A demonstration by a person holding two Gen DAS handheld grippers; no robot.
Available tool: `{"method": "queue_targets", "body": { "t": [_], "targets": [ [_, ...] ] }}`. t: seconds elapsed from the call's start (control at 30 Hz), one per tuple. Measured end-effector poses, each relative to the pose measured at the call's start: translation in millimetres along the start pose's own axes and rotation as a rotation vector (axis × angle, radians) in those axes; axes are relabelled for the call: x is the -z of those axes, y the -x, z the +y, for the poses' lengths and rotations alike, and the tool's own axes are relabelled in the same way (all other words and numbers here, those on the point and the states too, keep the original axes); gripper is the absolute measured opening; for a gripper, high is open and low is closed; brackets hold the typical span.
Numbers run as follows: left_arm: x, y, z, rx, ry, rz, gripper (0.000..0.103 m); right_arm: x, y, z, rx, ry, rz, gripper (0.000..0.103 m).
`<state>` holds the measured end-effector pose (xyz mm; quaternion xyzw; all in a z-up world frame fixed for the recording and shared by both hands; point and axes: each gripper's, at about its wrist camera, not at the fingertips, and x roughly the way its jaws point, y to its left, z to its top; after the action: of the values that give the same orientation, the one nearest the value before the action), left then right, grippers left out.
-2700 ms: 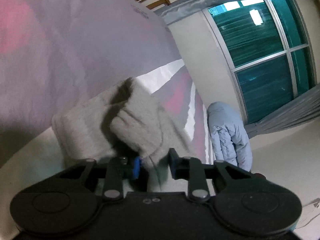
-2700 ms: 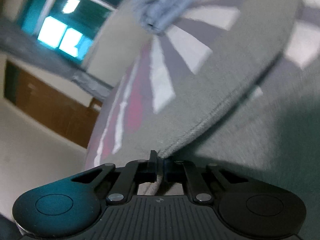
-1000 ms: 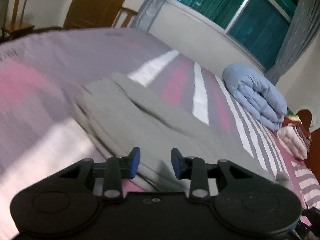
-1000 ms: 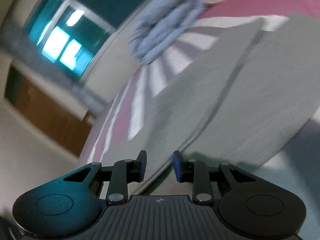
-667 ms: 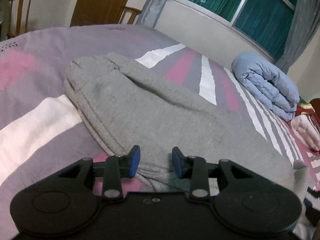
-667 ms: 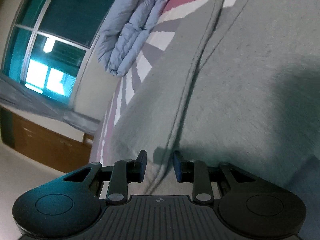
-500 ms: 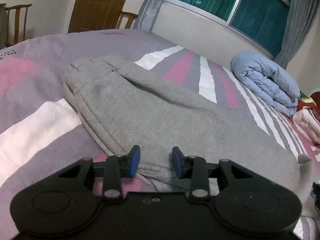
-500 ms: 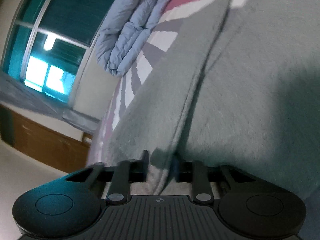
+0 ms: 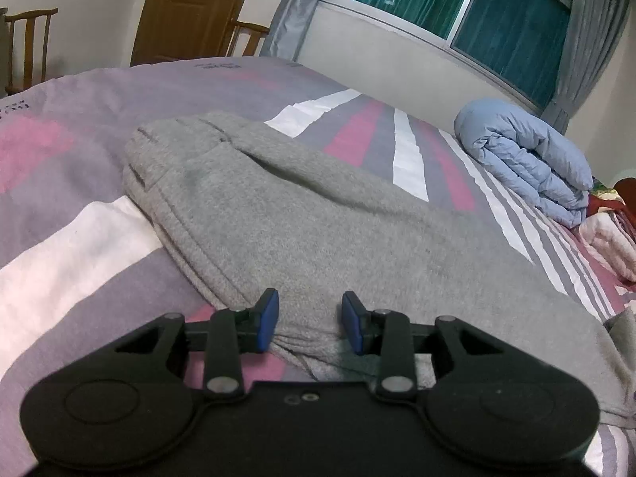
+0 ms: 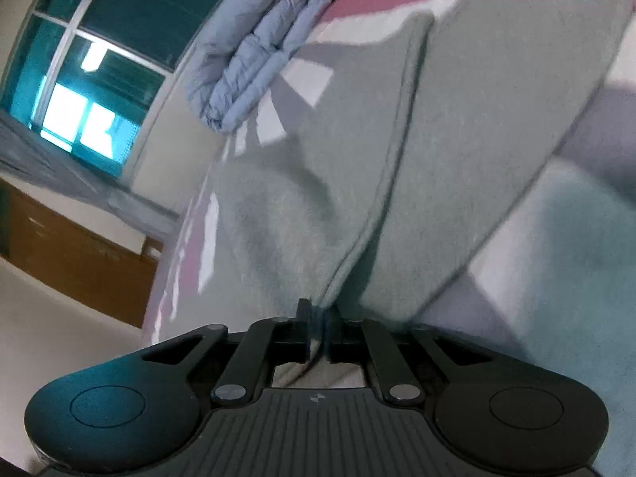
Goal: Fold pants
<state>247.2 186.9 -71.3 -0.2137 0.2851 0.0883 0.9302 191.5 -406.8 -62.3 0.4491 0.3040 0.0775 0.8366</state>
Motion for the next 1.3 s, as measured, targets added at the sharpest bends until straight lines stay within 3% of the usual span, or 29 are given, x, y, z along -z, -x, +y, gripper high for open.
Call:
{"method": "queue_targets", "body": {
  "t": [0.03,0.07,0.2,0.4,0.43,0.47,0.5,0.63,0.73,0.83,0.9,0.97,1.13,1.23,1.3],
  "targets": [
    [0,0,0,0.002,0.001,-0.001,0.026,-5,11,-1,-0.01,0.009,-0.066,0.044],
    [0,-1,0,0.003,0.002,-0.001,0.027,-11,17,-3,-0.004,0.009,-0.101,0.05],
    [0,-2,-1,-0.002,-0.006,0.002,0.027,-48,8,-25,0.064,-0.053,-0.145,0.05],
    [-1,-3,-3,-0.01,-0.009,0.009,0.027,-87,-31,-36,0.092,-0.075,-0.124,0.05],
    [-2,-3,-3,-0.013,-0.011,0.01,0.027,-91,-35,-36,0.1,-0.069,-0.116,0.036],
    [-2,-3,-4,-0.016,-0.013,0.011,0.027,-95,-35,-36,0.108,-0.062,-0.094,0.004],
    [-1,-3,-4,-0.018,-0.016,0.011,0.027,-99,-30,-40,0.098,-0.055,-0.091,0.004],
    [-1,-3,-3,-0.01,-0.016,0.01,0.027,-92,29,-16,0.019,0.087,-0.216,0.004],
    [-1,-3,-2,-0.007,-0.015,0.008,0.027,-71,77,-19,0.052,0.142,-0.29,0.004],
    [-1,-3,-3,-0.01,-0.016,0.009,0.026,-55,73,-62,0.155,0.046,-0.212,0.005],
    [-2,-3,-2,-0.009,-0.017,0.016,0.027,-48,63,-87,0.147,-0.027,-0.163,0.004],
    [-4,-2,-1,-0.003,-0.016,0.025,0.027,-47,68,-94,0.111,-0.083,-0.198,0.005],
    [-3,-1,3,0.012,0.001,0.025,0.027,-46,76,-94,0.13,-0.088,-0.232,0.006],
    [-2,-1,1,0.006,-0.005,0.022,0.027,-52,83,-79,0.113,-0.035,-0.295,0.006],
    [-2,-1,1,0.006,-0.006,0.02,0.027,-57,82,-68,0.157,0.015,-0.317,0.006]
  ]
}}
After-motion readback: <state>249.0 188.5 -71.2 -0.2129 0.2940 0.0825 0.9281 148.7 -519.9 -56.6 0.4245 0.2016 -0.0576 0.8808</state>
